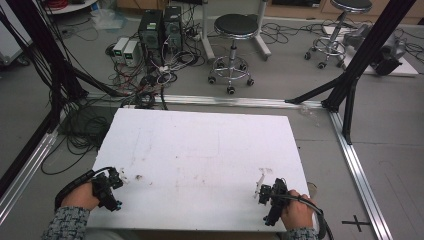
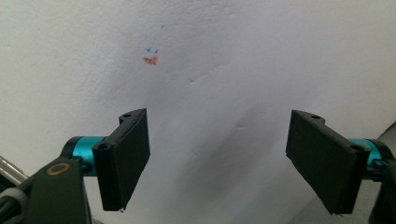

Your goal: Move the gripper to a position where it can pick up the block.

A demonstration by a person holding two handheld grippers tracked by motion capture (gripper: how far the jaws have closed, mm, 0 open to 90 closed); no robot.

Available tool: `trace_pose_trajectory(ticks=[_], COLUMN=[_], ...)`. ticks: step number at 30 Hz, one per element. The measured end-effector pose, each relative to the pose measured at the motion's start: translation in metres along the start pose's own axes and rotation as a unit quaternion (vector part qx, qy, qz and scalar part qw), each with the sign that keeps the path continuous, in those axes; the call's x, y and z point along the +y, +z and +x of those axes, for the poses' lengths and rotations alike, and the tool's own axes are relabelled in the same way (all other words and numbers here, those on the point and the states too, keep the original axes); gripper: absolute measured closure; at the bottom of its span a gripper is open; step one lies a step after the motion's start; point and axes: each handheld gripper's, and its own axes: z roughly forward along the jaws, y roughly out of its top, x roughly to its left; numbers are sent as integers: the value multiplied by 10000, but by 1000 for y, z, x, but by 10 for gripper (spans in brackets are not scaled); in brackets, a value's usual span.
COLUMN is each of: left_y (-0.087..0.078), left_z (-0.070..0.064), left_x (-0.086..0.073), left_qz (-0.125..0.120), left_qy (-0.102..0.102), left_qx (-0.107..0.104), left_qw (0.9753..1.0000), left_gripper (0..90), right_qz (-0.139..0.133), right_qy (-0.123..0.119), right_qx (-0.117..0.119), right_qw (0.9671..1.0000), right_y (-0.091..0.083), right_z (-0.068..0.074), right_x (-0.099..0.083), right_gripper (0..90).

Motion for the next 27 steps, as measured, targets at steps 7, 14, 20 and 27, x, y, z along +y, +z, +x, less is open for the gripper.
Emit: trace_pose_trajectory(ticks=[7,14,20,27], left_y=[-4,-4,-4,-4], left_z=[-3,-4,-4,-5], left_x=[2,5,4,5], left_qz=[7,1,13,17], left_qy=[6,28,32,52], left_qx=[9,-13,-2,10], left_qw=[10000,10000,10000,10000], left_gripper=[220,220,220,220], right_qz=[-75,-19,3,-48], right_qy=[46,252,312,354], right_qx=[-44,-148,-173,-178], right_qw=[10000,9996,9994,9992], right_y=[-4,-2,0,-2], right_z=[0,0,-1,-2], right_x=[-3,-3,-2,-3], right_gripper=[10,10,10,10])
